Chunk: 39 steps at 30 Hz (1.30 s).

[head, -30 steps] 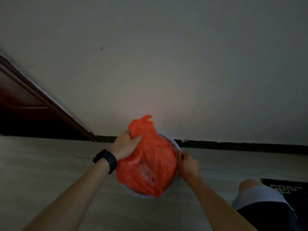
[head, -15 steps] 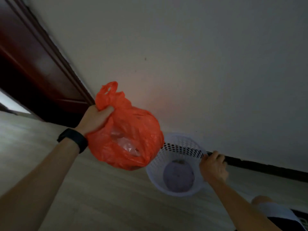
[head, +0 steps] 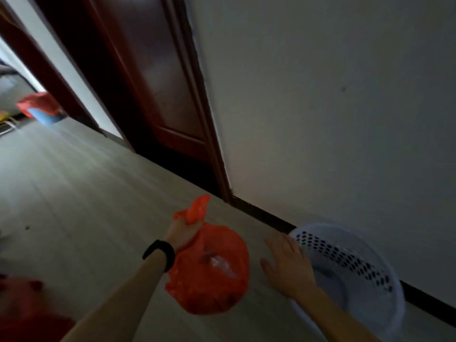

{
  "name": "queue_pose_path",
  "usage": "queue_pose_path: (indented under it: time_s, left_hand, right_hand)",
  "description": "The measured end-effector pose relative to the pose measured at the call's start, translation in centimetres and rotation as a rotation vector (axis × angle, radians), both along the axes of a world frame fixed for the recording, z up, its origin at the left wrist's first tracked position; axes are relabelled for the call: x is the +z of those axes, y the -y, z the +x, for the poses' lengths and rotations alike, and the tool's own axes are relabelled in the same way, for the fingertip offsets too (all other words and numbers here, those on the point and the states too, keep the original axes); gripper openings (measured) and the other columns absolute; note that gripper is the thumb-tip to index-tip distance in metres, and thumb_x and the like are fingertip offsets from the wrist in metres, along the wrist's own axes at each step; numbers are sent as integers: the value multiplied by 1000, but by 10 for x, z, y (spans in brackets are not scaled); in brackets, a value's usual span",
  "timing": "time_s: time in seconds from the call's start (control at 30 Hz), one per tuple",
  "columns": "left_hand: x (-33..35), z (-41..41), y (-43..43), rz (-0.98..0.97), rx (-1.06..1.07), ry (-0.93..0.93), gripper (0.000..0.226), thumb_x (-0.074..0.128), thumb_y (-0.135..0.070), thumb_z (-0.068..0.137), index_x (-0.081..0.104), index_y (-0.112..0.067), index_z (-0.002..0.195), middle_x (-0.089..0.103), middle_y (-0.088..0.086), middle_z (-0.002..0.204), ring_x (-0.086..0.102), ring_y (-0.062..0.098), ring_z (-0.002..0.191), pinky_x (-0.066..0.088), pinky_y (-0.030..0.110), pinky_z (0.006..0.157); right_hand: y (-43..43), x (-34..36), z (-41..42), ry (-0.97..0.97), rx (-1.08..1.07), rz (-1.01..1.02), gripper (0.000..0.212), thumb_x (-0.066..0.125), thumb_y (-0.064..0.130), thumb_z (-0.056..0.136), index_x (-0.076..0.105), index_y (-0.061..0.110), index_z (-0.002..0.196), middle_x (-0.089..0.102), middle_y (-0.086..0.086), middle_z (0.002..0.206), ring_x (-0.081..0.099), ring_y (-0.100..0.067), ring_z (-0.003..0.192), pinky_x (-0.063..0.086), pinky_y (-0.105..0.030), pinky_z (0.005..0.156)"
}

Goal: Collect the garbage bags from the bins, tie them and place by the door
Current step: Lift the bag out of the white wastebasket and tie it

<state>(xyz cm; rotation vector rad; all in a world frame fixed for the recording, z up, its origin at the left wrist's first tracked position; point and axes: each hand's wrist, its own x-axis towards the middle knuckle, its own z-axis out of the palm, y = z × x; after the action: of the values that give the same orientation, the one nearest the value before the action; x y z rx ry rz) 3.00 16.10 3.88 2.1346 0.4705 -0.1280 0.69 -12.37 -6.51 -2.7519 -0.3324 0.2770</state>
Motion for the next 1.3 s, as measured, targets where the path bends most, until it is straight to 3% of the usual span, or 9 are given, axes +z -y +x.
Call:
queue_pose_path:
  time_s: [0.3,0.37,0.47,0.57,0.7,0.77,0.97,1.17,1.3]
  left_hand:
    - [-51,12,-28,11,-310,-212,10,62,-30,88,63,-21,92,71,6,95,68,23,92,54,33,80]
    - [-60,24,-41,4,-372,-242,9,65,-27,88,64,-23,96,69,1,97,67,19,93,51,26,76]
    - [-73,43,-67,-138,-447,-196,43,72,-26,87,60,-25,129,68,-4,120,63,11,111,49,28,98]
    - [-81,57,-109,-287,-448,-173,35,78,-38,82,68,-33,115,73,-10,110,68,6,102,53,26,91]
    - [-99,46,-169,-585,9,-32,44,77,-52,69,62,-47,111,67,-12,88,63,7,69,48,23,59]
    - [-118,31,-191,-718,215,-32,51,71,-61,73,59,-44,120,69,-5,105,65,13,84,49,28,67]
    - [-172,-5,-202,-628,941,363,67,41,-69,90,38,-29,143,52,1,137,54,21,119,43,42,98]
    - [-189,-21,-146,-502,589,391,76,51,-70,86,41,-24,146,58,-10,136,58,2,119,49,22,95]
    - [-182,7,-149,-477,427,260,46,71,-57,80,65,-33,118,71,-24,105,65,-4,104,50,12,80]
  right_hand:
    - [-98,19,28,-235,155,250,114,36,100,59,13,42,155,13,15,164,14,-12,151,18,-38,122]
    - [-119,15,48,-280,217,256,110,52,92,60,13,48,153,12,14,164,14,-15,151,20,-41,122]
    - [-151,-6,73,-261,284,188,97,65,69,76,17,42,155,11,4,166,16,-23,151,22,-41,121]
    - [-180,-26,89,-137,265,238,76,62,57,80,39,36,149,27,0,161,25,-25,146,25,-38,120]
    - [-204,-34,96,39,-28,411,39,53,42,88,68,17,115,66,-5,121,60,-24,113,44,-29,98]
    - [-217,-34,99,-57,-369,609,36,47,49,93,68,21,101,72,-2,102,67,-22,95,48,-27,80]
    - [-240,-44,113,-95,-631,1040,40,42,36,103,54,21,138,65,-3,130,60,-19,120,45,-42,107]
    - [-242,-46,115,-145,-718,1169,26,41,30,102,58,28,122,70,3,111,66,-15,103,50,-39,98]
    - [-241,-51,113,-143,-696,1175,18,40,18,97,57,17,91,57,8,68,55,-1,56,45,-15,53]
